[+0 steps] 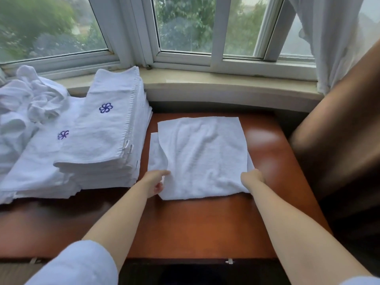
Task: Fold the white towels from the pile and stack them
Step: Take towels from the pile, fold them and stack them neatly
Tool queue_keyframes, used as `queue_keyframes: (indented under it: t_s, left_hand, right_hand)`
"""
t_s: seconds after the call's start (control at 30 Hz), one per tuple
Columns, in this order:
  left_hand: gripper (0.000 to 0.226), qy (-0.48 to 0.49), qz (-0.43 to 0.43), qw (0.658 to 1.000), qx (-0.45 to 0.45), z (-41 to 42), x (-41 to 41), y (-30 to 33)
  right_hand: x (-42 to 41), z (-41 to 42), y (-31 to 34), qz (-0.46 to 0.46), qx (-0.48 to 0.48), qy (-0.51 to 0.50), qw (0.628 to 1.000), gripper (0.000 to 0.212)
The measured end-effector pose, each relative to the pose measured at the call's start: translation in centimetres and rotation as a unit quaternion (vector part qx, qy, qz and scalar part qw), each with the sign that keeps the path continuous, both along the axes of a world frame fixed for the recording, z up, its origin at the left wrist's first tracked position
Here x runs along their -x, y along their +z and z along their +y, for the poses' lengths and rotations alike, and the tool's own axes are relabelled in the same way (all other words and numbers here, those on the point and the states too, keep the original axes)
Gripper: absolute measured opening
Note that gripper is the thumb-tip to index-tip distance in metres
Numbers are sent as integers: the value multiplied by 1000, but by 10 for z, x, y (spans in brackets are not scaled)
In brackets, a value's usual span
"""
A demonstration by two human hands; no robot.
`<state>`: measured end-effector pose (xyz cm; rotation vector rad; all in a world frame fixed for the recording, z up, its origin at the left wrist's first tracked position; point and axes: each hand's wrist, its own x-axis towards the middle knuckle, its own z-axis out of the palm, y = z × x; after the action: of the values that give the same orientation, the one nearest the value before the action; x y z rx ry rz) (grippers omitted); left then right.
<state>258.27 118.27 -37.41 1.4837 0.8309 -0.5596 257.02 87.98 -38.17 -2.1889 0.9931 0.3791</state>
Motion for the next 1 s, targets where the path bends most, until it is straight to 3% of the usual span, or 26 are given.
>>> queue_keyframes:
  t_s: [0.1, 0.2, 0.33, 0.43, 0.5, 0.57, 0.63, 0.7, 0.8, 0.87, 0.93, 1.0]
  left_hand:
    - [6, -59, -55, 996, -36, -1, -6, 1]
    - [19, -72, -133, 981, -120, 0, -7, 8]
    - [25, 54, -229, 954, -187, 10, 8, 24]
    - [24, 40, -182, 949, -255, 18, 40, 15]
    - [20, -34, -76, 949, -305, 20, 62, 0]
    - [19, -93, 79, 951, -284, 17, 78, -12]
    - [24, -122, 167, 942, -264, 11, 86, -20]
    - [33, -183, 166, 915, -319, 7, 86, -22]
    - [40, -240, 64, 879, -406, 8, 77, -23]
    - [52, -214, 37, 905, -365, 7, 63, -22]
    - [67, -134, 30, 952, -273, 6, 44, -21]
    - [73, -69, 8, 973, -218, 6, 23, -20]
  right_hand:
    - [-3, 2, -4, -13, 0, 16, 1000, 22]
    - [-7, -3, 2, -72, 13, -42, 996, 32]
    - [-4, -17, 22, -172, 71, -147, 972, 36]
    - [3, -26, 27, -139, 94, -190, 967, 31]
    - [13, -29, 23, -71, 82, -167, 980, 33]
    - [28, -30, 12, 4, 34, -95, 995, 40]
    - [43, -30, 2, 43, -40, -42, 997, 43]
    - [48, -28, -1, 54, -51, -25, 997, 44]
    - [40, -21, 0, 102, 47, -8, 994, 40]
    - [31, -17, 1, 104, 82, -18, 991, 44]
    - [21, -14, -1, 77, 85, -14, 993, 51]
    - [9, -12, -3, 46, 90, 0, 995, 53]
